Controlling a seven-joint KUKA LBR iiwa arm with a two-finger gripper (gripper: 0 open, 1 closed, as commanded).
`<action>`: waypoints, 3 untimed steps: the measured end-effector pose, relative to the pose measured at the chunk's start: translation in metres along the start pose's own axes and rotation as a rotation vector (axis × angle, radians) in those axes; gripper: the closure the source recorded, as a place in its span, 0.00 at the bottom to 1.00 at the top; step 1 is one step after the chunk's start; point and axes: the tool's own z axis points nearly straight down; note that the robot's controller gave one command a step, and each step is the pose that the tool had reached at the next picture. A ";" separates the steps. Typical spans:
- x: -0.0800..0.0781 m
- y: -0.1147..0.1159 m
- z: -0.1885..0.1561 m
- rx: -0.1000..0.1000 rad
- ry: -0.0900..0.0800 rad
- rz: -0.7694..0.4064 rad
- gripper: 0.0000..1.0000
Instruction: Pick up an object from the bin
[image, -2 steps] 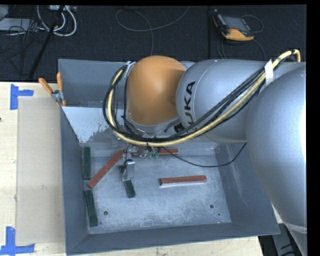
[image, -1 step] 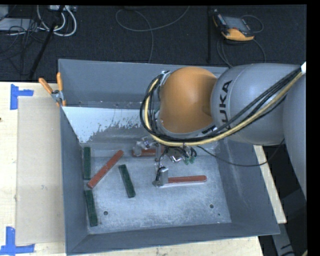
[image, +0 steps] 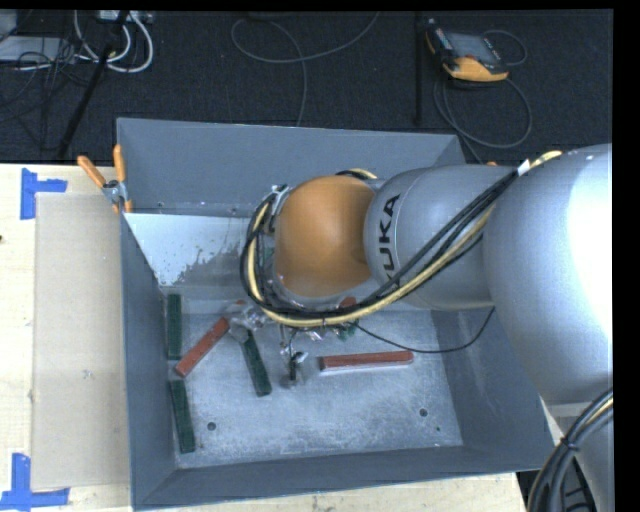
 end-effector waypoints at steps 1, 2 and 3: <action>0.025 0.068 0.000 -0.002 0.002 -0.185 0.00; 0.097 0.017 0.000 0.000 0.006 -0.157 0.00; 0.129 0.050 -0.080 0.002 -0.003 -0.028 0.00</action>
Offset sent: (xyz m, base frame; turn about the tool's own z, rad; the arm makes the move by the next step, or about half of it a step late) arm -0.0636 0.0309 0.0010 -0.1866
